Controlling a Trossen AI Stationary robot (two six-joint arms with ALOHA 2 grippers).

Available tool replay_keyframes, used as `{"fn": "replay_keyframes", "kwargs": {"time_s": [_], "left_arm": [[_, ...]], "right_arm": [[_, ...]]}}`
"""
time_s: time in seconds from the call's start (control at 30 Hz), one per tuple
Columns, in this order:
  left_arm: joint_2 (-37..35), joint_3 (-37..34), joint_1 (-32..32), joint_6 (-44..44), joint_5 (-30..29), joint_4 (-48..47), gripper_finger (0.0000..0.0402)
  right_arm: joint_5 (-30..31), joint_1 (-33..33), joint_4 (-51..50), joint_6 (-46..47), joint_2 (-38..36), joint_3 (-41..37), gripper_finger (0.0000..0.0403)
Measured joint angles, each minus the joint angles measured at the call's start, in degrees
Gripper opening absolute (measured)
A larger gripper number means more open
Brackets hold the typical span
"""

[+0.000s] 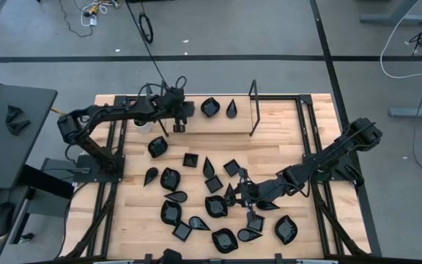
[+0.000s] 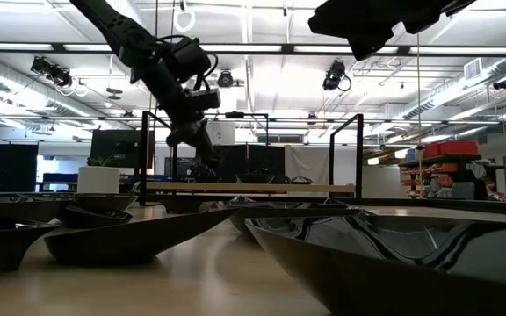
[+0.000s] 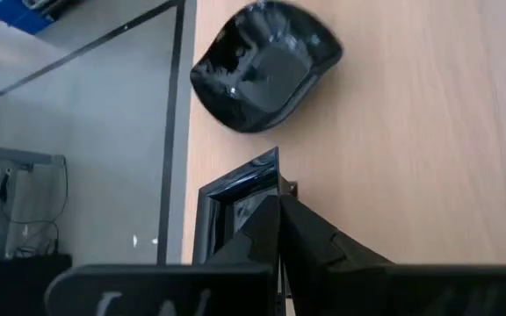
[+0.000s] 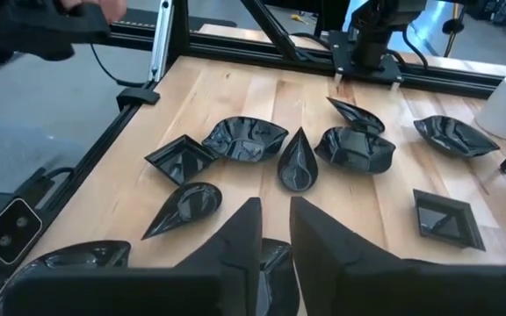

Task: Pick & Place Mini shaped plates
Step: Stack the black square bowl on top of the other black square bowl on the shelf

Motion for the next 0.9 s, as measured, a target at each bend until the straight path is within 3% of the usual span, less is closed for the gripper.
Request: {"fn": "replay_keyframes", "kwargs": {"time_s": [0.23,0.9], "left_arm": [[0.1,-3.1,1.7,0.5,0.7,4.8,0.0007],[4.2,-3.2,2.5,2.0,-1.0,10.0,0.0019]], "right_arm": [[0.0,0.0,0.2,-1.1,0.0,0.0,0.006],[0.0,0.0,0.6,-1.1,0.0,0.0,0.006]]}}
